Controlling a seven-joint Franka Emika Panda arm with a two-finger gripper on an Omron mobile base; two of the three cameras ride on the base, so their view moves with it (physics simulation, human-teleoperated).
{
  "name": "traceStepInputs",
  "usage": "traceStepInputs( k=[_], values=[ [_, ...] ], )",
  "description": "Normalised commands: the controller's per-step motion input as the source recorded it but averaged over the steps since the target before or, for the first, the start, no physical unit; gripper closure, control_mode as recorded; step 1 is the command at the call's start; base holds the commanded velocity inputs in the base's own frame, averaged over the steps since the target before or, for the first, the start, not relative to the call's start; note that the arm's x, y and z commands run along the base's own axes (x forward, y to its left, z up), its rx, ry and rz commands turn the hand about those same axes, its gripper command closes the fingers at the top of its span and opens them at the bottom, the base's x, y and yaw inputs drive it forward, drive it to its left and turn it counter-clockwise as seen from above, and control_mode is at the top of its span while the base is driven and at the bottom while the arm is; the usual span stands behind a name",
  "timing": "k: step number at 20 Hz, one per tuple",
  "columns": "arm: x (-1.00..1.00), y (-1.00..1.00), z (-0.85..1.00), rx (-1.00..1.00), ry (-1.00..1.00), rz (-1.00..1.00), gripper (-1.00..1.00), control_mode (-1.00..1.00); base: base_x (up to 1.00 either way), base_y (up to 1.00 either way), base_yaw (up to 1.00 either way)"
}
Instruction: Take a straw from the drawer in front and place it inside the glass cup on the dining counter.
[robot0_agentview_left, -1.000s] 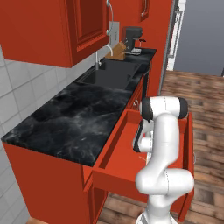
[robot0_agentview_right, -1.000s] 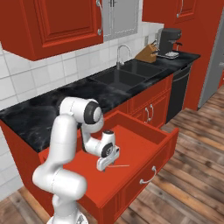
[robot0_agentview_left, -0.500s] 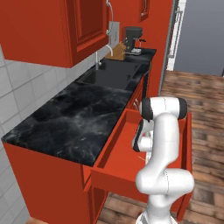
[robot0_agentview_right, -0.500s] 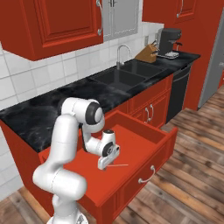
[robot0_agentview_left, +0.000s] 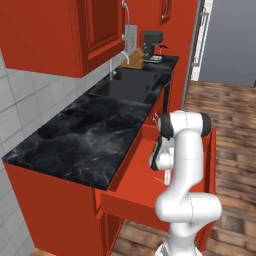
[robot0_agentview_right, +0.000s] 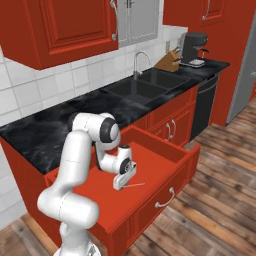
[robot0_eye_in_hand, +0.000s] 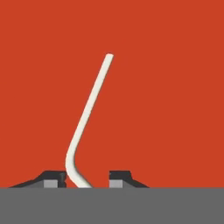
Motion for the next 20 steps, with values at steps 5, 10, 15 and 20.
traceStepInputs(
  k=[5, 10, 15, 20],
  values=[
    [-0.03, 0.0, -0.69, 0.0, 0.01, 0.0, 1.0, -1.0, 0.0, 0.0, 0.0],
    [-0.22, -0.07, -0.27, 0.01, 0.0, 0.0, 1.0, -1.0, 0.0, 0.0, 0.0],
    [-0.39, -0.19, 0.07, 0.06, 0.0, 0.0, 1.0, -1.0, 0.0, 0.0, 0.0],
    [-0.17, -0.18, 0.58, 0.14, 0.0, 0.01, 1.0, -1.0, 0.0, 0.0, 0.0]
  ],
)
